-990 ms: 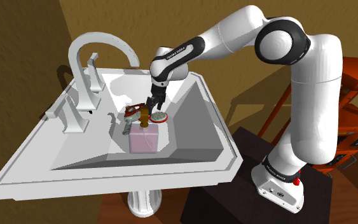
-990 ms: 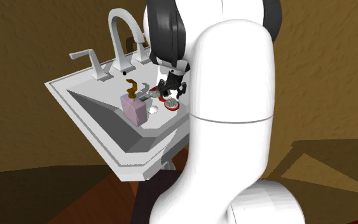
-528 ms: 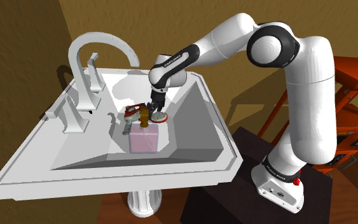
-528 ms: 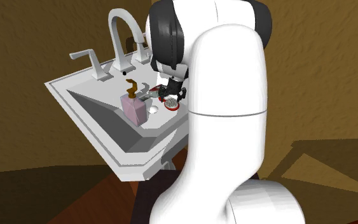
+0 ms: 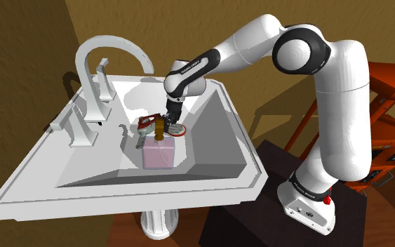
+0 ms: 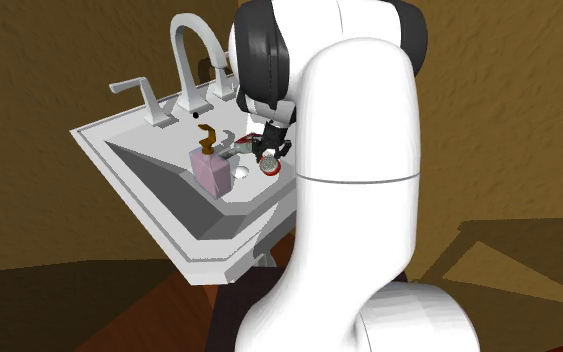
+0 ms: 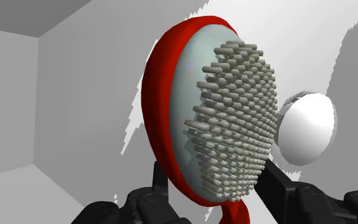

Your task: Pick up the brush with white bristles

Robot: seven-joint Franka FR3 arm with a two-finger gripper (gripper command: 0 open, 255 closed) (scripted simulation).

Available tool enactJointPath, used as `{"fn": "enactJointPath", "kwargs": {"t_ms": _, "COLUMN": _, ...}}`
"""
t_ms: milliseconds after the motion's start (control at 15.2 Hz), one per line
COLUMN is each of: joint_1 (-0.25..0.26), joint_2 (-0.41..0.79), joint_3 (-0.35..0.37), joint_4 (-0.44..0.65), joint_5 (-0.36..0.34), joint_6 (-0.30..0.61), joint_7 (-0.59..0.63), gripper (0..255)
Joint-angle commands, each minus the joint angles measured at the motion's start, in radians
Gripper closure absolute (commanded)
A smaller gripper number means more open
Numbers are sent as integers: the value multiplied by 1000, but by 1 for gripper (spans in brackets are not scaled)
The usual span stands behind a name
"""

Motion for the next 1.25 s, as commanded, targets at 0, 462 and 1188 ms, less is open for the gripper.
{"fn": "enactJointPath", "kwargs": {"t_ms": 0, "joint_1": 0, "joint_2": 1, "joint_3": -1, "joint_4": -2, "joint_5": 0, "joint_6": 0, "joint_7": 0, "gripper": 255}}
{"fn": "enactJointPath", "kwargs": {"t_ms": 462, "joint_1": 2, "joint_2": -53, "joint_3": -8, "joint_4": 2, "joint_5": -15, "joint_6": -57, "joint_7": 22, "gripper": 255}}
{"fn": "enactJointPath", "kwargs": {"t_ms": 1188, "joint_1": 5, "joint_2": -128, "joint_3": -17, "joint_4": 20, "joint_5": -35, "joint_6": -146, "joint_7": 55, "gripper": 255}}
